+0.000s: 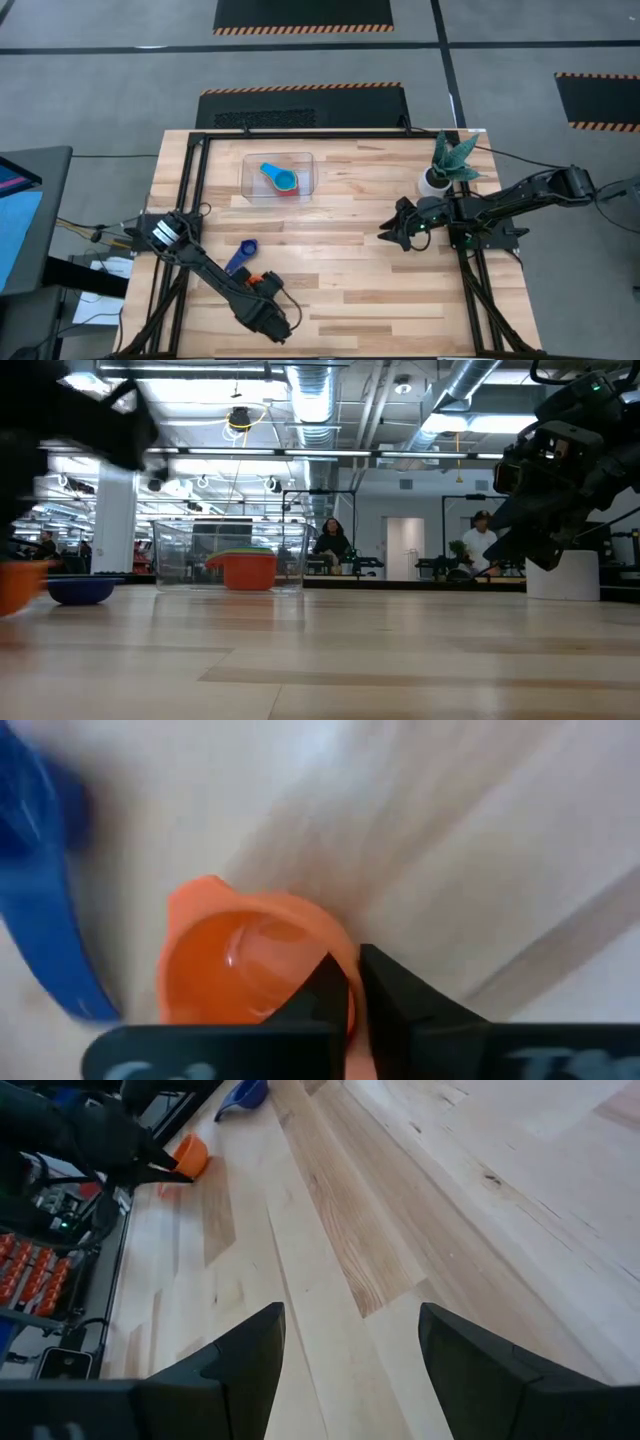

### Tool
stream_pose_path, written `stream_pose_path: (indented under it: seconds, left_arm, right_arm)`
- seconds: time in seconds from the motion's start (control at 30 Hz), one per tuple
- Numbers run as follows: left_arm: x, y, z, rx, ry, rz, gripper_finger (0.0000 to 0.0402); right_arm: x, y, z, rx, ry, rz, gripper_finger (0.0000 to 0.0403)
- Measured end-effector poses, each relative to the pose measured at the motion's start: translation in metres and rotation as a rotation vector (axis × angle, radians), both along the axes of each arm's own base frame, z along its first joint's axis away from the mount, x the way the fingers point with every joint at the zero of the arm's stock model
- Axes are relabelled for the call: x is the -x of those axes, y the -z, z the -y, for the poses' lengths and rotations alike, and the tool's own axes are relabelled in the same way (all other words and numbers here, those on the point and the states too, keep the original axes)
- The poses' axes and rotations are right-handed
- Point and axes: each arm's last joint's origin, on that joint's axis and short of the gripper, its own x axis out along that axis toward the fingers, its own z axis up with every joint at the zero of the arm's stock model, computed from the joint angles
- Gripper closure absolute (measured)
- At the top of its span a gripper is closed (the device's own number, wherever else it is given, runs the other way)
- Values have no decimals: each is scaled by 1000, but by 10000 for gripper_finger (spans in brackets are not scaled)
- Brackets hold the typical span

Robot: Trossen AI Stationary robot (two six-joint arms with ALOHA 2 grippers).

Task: Nest measuring cups in basket
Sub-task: Stack the orange measuring cup into the light blue measuring cup in the transparent bin

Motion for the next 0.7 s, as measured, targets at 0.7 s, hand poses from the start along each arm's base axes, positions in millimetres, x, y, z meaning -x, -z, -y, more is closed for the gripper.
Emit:
stream_pose_path:
  seconds: [0.7]
  left_arm:
    - [-37, -171, -266, -314, 824, -221, 401]
  right_arm:
    - [0, 0, 0, 0, 0, 4, 148]
